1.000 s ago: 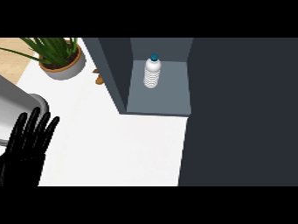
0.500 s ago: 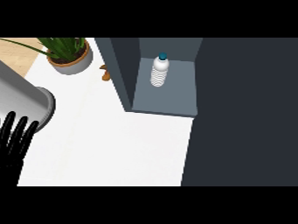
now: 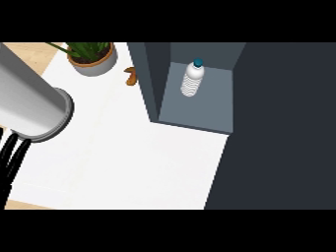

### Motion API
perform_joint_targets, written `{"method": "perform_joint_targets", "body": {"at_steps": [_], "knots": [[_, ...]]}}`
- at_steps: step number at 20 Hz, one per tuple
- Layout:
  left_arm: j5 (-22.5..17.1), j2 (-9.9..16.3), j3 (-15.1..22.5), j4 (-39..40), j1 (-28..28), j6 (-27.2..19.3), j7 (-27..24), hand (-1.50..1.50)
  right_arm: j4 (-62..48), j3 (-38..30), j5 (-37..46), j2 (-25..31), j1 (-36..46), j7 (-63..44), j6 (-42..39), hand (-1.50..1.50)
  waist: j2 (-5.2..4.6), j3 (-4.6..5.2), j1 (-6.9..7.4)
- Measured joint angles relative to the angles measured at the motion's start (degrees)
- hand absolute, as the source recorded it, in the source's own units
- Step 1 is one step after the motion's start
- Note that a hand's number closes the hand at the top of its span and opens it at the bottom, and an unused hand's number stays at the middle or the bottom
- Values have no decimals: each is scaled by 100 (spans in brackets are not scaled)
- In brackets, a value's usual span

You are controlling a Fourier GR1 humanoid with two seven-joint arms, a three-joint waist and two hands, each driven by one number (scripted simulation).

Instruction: Pick up the bottled water, place it into the cabinet and close the cabinet

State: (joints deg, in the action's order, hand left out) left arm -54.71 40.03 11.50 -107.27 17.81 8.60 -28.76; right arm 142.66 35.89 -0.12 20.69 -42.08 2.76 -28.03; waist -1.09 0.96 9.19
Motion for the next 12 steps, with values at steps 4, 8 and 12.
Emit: {"method": "perform_joint_targets", "body": {"at_steps": [4, 8, 12], "knots": [[-26, 126, -66, 12, 24, 146, 38, -150, -7, -29, -32, 63, 281, -114, -50, 150, -43, 10, 157], [-60, 207, -123, 31, 17, 273, 54, -150, -3, -122, -60, 213, 631, -193, -173, -150, -52, 31, 323], [-99, 275, -175, 45, -30, 364, 82, -150, -10, -221, -82, 384, 1084, -265, -329, 150, -50, 45, 453]]}}
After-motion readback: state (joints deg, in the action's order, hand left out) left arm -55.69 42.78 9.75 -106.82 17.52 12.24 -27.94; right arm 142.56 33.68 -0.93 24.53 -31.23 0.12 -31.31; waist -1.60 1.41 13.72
